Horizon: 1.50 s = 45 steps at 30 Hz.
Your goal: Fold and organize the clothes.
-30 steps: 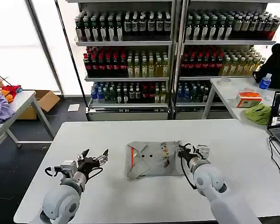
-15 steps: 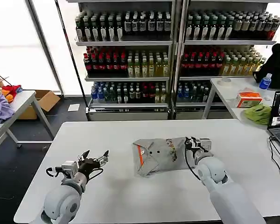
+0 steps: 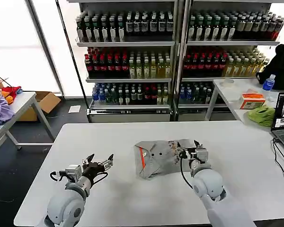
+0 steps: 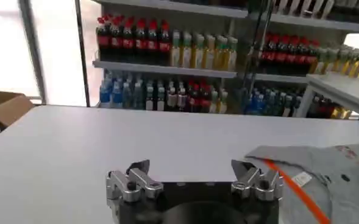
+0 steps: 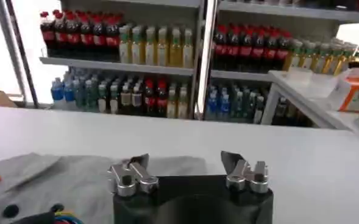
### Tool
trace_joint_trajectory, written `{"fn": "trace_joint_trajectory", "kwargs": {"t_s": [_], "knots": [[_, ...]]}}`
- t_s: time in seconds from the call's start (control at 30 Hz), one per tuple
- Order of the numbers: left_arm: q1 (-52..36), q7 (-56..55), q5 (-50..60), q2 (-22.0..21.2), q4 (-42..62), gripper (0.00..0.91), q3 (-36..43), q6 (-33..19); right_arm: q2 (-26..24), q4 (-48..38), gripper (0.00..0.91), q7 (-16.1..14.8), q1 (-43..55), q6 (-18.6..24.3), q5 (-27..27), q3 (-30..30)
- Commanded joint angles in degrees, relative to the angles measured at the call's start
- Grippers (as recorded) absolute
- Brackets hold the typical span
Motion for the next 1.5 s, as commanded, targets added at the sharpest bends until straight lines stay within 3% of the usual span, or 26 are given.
{"fn": "trace_joint_trajectory", "kwargs": {"t_s": [0.03,0.4,0.57,0.77,0.93,1.13,1.27,1.4,1.5], "knots": [[2.11,0.16,0.01,0.22,-1.38,0.907,-0.34,0.04,4.58,-1.06,0.907,2.94,-1.62,-0.17,3.64,-0.71],[2.45,0.45,-0.06,0.26,-1.22,0.907,-0.55,0.04,7.09,-10.18,0.907,3.89,2.46,-0.2,6.7,0.18],[2.36,0.46,-0.19,0.45,-0.95,0.907,-0.64,0.04,6.47,-9.98,0.907,6.01,2.5,-0.36,10.62,-0.12],[2.59,0.55,-0.2,0.24,-1.25,0.907,-0.82,0.04,5.94,-10.21,0.907,6.19,2.3,-0.39,11.38,-0.28],[3.18,0.65,-0.13,0.23,-2.25,0.907,-1.54,0.02,4.96,-3.48,0.907,6.0,0.53,-0.34,11.05,1.03],[3.78,0.82,0.8,-0.83,-3.31,0.907,-2.09,-0.56,2.78,6.53,0.907,4.19,-1.5,-0.27,6.08,3.39],[4.98,2.7,4.91,-2.59,-4.48,0.907,-3.17,-3.24,1.14,14.92,0.907,2.32,-4.39,-0.14,-1.28,7.09],[6.76,3.96,7.54,-3.72,-5.51,0.907,-5.06,-8.12,-0.97,19.58,0.907,0.07,-10.43,0.5,-6.86,14.86],[7.93,5.08,8.6,-3.52,-6.25,0.907,-6.61,-9.65,-3.59,21.37,0.907,-1.66,-16.63,2.46,-8.22,20.84]]}}
